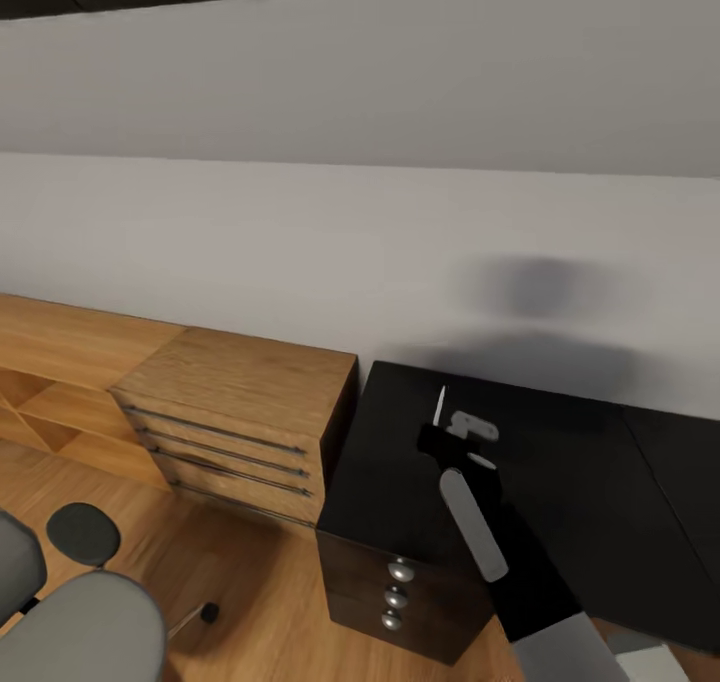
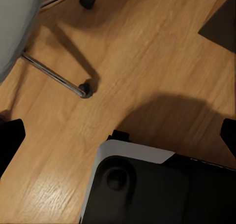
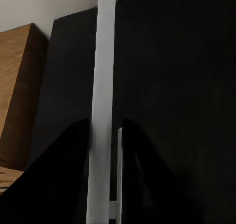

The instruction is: In the bedroom, organize the workspace by keeping the computer under the desk, ensuring the monitor is on the desk, placing the keyboard on the desk next to the monitor, placing the mouse on the desk next to the keyboard, moving the folder from the swivel chair onto the desk next to the mouse, stacking the notebook on top of the folder with the pen on top of the notebook, and positioning the swivel chair next to the desk.

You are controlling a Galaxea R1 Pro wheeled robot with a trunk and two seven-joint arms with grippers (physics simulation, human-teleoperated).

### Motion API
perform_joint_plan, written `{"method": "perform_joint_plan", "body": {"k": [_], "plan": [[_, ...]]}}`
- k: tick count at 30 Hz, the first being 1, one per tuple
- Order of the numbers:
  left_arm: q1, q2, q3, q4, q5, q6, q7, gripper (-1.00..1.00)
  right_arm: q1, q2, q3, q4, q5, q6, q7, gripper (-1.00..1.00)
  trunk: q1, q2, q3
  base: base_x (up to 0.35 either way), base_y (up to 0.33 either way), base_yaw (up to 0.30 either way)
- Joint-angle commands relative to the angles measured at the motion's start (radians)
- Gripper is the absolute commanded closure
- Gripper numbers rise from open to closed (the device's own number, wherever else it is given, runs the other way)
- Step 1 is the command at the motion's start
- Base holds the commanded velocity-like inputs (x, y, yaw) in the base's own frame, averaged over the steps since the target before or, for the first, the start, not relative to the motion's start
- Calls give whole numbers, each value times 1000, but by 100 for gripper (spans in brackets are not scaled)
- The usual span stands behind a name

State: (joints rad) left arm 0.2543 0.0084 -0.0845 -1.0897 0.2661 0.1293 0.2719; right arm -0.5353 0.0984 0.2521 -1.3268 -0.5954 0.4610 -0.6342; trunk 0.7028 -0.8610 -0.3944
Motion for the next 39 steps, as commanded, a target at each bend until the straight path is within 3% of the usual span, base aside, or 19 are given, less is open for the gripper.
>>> {"method": "perform_joint_plan", "body": {"k": [1,5,8,9,15,16,19,21,26,39], "plan": [[0,1,-3,-3,7,4,8,-100,-1,0,-13,-1,-18,3,-9,100,0,-1,-1,0,0,-288],[0,1,-3,-3,7,3,7,-100,0,1,-104,-1,-66,3,-10,100,0,-1,-1,0,0,-294],[0,1,-4,-3,6,3,7,-100,0,3,-209,-1,-90,4,-17,100,0,-1,-1,0,0,-298],[0,1,-4,-3,7,3,7,-100,0,4,-225,-1,-94,4,-20,100,0,-1,-1,0,0,-298],[0,1,-4,-3,6,3,7,-100,0,4,-376,-2,-182,3,-69,100,0,-1,-4,-44,0,-278],[0,1,-4,-3,6,3,7,-100,0,3,-391,-2,-188,3,-73,100,0,-1,-5,-185,0,-259],[0,1,-4,-3,5,3,7,-100,0,3,-490,-2,-210,3,-88,100,0,-1,-7,-275,27,-251],[0,1,-3,-3,5,3,7,-100,0,3,-525,-3,-214,3,-90,100,0,-1,-9,-316,90,-245],[0,1,-4,-3,5,3,7,-100,0,1,-558,-5,-218,7,-89,100,0,-1,-13,-201,83,-178],[0,1,-4,-3,4,3,10,-100,0,0,-547,-5,-210,7,-86,100,0,-1,-13,-4,2,-107]]}}
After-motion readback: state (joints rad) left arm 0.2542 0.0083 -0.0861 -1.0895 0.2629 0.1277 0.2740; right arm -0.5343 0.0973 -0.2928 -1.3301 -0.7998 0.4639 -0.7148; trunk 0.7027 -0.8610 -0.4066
